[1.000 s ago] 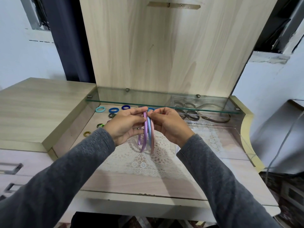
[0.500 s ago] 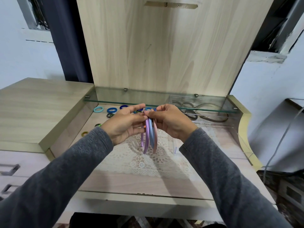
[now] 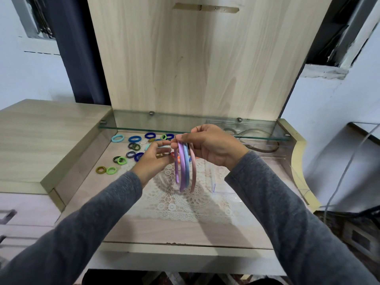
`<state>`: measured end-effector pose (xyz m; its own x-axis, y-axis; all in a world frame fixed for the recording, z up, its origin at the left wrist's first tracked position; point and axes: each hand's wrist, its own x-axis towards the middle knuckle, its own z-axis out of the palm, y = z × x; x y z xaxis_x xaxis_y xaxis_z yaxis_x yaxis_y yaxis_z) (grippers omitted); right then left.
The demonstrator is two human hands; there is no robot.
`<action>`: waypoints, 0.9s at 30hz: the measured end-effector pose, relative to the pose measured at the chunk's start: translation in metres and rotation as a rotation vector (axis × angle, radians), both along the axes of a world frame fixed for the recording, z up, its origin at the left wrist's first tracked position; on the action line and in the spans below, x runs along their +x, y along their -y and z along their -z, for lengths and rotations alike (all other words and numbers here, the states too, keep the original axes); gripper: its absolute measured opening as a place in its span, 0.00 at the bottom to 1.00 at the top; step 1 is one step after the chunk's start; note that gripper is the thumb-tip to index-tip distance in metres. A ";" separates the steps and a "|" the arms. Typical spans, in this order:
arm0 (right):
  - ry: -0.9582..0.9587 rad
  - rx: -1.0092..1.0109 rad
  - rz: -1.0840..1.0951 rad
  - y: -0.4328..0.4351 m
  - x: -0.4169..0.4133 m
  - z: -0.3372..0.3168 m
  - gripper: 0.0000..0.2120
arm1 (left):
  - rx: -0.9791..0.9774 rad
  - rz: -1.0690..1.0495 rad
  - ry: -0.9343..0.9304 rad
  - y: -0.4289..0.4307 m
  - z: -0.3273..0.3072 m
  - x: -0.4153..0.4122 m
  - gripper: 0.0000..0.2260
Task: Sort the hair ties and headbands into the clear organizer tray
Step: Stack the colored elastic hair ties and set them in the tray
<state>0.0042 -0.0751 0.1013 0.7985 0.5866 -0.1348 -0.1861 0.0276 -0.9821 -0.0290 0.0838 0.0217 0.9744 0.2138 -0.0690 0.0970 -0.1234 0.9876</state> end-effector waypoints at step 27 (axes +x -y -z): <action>0.031 -0.179 0.107 0.078 0.020 -0.028 0.05 | 0.311 0.069 0.154 0.069 -0.007 0.048 0.09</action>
